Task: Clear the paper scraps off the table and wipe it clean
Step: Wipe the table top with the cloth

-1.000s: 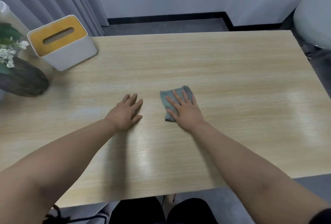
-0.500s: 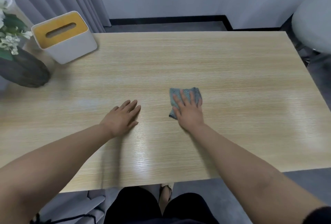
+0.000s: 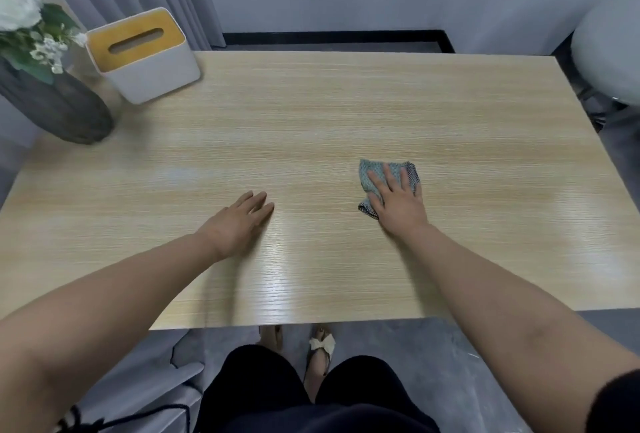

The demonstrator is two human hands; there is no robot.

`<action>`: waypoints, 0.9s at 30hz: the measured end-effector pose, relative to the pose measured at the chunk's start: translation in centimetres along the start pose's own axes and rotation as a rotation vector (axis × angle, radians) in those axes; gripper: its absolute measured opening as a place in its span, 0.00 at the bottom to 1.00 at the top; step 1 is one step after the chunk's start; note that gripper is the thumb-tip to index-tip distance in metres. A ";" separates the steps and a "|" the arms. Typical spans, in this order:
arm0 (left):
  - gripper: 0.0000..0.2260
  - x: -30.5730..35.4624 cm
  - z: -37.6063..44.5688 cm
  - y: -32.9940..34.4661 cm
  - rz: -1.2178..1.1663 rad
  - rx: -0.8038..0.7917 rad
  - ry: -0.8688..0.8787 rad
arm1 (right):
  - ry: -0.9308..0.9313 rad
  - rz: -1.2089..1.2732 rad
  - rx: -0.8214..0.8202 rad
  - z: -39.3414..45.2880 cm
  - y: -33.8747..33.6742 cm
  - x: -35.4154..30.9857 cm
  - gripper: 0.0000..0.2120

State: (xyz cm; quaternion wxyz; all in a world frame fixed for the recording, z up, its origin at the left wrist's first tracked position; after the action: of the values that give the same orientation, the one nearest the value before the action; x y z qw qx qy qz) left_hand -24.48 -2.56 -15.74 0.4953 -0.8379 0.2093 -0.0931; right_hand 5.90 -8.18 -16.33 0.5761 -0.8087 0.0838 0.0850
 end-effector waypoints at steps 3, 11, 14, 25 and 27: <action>0.24 0.2 -0.2 0.3 -0.026 -0.009 -0.009 | 0.020 -0.009 0.002 0.1 0.3 -2.0 0.25; 0.23 -0.1 -0.9 0.4 -0.007 -0.026 0.031 | -0.295 -0.074 -0.053 -2.3 2.7 -9.0 0.24; 0.23 -0.1 -1.5 0.4 -0.006 -0.030 0.035 | -0.252 -0.048 -0.035 -2.3 2.1 -7.3 0.23; 0.23 0.2 -2.3 1.2 -0.040 -0.047 0.001 | 0.032 0.012 0.003 -3.7 2.1 -4.1 0.24; 0.23 0.2 -2.4 1.3 -0.042 -0.038 -0.003 | -0.042 -0.003 0.002 -4.2 2.8 -5.7 0.24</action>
State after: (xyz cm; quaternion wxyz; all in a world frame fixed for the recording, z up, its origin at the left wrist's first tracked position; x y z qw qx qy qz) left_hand -25.45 -5.09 -15.72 0.4777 -0.8515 0.1928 -0.0981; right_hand -0.13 -12.83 -16.21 0.5786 -0.8062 0.0707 0.1009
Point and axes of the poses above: each hand's wrist, its own z-axis towards the middle knuckle, its own y-axis out of the palm, x = y × z, the point moved 4 cm from there along z, towards the middle knuckle, and after that the axes turned 15 degrees about -y, right-handed, at the moved point
